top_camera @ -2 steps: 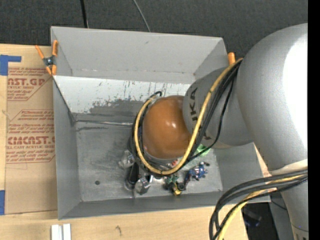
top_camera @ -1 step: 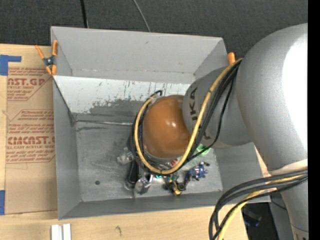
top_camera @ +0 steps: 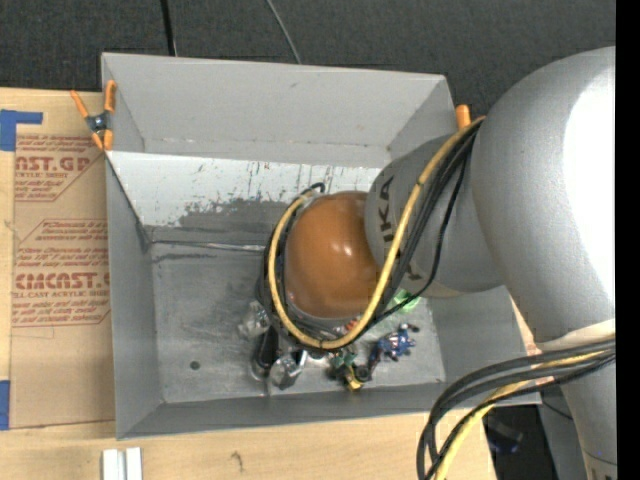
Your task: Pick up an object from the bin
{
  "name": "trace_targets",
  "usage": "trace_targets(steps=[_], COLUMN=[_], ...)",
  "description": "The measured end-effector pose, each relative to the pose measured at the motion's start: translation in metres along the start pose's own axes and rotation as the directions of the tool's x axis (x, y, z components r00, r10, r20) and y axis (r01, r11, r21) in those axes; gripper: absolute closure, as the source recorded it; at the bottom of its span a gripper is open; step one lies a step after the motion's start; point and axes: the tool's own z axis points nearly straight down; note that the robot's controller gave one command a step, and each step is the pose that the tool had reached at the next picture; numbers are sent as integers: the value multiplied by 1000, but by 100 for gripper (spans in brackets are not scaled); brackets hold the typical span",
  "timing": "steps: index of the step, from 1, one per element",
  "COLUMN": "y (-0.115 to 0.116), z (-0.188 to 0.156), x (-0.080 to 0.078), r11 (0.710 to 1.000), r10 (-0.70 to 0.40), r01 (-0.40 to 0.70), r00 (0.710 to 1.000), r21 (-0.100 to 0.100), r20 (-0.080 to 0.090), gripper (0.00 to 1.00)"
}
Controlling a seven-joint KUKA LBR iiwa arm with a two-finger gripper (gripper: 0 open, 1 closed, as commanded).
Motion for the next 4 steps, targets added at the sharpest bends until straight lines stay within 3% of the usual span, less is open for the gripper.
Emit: trace_targets(steps=[1,2,3,4], y=[0,-2,-55,-62], z=[0,-34,-23,-38], x=[0,8,5,12], r11=[1000,999,985,990], r10=[0,-34,-172,-140], r01=[0,34,172,140], r00=[1000,999,985,990], r21=[0,-2,-3,-9], r20=[0,-22,-6,-27], gripper=[100,100,100,100])
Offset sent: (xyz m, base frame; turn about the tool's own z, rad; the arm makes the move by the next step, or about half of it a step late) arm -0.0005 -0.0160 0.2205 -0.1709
